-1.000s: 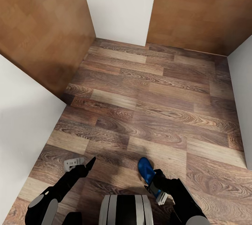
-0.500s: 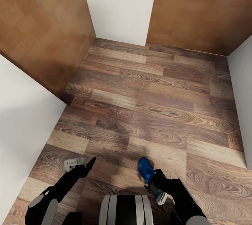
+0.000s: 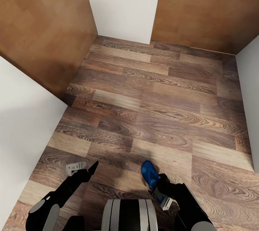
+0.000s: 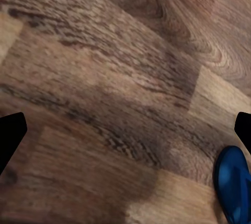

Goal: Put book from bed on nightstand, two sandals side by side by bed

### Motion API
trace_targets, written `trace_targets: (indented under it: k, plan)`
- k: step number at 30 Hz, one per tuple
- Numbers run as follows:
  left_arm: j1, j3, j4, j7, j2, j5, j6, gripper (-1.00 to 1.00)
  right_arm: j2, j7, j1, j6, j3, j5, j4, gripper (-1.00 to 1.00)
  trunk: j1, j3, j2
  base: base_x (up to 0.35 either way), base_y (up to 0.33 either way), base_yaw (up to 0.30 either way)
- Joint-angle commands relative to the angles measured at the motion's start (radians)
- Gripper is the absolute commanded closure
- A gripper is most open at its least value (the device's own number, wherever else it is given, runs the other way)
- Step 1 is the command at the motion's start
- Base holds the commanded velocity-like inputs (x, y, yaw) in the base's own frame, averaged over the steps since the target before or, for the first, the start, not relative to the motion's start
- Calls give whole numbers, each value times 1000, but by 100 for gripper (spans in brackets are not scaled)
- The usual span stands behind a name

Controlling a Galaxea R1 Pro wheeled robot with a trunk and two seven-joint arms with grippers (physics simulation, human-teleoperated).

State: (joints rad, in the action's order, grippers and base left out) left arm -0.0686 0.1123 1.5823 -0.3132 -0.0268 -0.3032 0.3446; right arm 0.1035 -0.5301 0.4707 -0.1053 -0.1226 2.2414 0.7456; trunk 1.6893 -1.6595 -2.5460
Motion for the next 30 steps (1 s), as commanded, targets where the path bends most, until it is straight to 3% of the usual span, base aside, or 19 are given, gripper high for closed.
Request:
trace_targets:
  k: [1, 29, 30]
  plan:
    - [0, 3, 1, -4, -1, -10, 10, -100, 1, -2, 0, -10, -3, 10, 1, -100, 0, -1, 0, 0, 0, 0]
    - [0, 3, 1, -4, -1, -10, 10, -100, 1, -2, 0, -8, -3, 10, 1, -100, 1, -8, -1, 0, 0, 0]
    - [0, 3, 1, -4, -1, -10, 10, -100, 1, -2, 0, -7, -3, 10, 1, 100, 1, -8, -1, 0, 0, 0]
